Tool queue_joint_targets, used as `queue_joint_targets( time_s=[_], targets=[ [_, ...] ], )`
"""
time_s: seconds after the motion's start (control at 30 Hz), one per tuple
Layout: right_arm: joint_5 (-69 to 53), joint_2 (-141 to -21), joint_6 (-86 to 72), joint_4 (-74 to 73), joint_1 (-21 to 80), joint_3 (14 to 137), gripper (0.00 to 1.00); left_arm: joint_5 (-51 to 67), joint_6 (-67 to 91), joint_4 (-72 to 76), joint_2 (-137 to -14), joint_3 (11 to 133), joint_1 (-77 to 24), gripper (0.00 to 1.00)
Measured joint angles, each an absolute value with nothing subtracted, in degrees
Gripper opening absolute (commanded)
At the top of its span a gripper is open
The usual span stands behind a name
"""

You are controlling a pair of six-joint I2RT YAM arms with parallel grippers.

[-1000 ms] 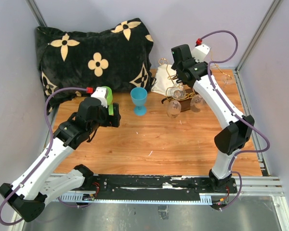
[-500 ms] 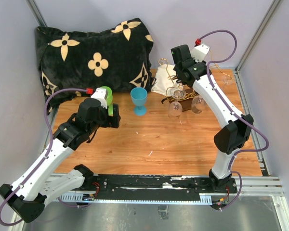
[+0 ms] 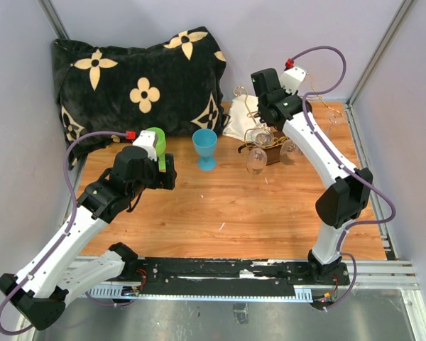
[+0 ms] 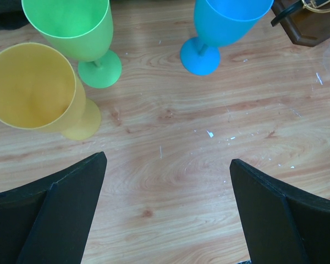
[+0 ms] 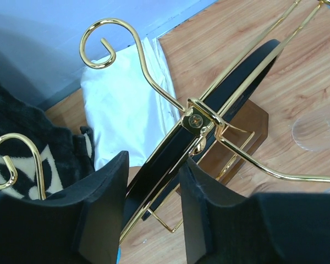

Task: Place the wine glass upside down on the wine glass rack
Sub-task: Adjust the wine rack at the center of the board.

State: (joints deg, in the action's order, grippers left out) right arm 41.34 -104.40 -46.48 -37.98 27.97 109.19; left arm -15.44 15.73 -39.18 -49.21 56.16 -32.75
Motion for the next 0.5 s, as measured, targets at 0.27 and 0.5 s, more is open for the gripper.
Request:
queue_joint_targets(
  time_s=[0.27,0.5],
  targets=[
    [39.77,-102.72,-45.23,-36.27,27.22,107.02,0.27,-15.49,15.73,-39.18,-49.21,56.16,-32.75,1.00],
    [36.88,-99.90,-42.59,-35.00,25.80,103.83,0.22,-15.51,15.79,-39.20,-49.21,56.16,-32.75,1.00]
  ],
)
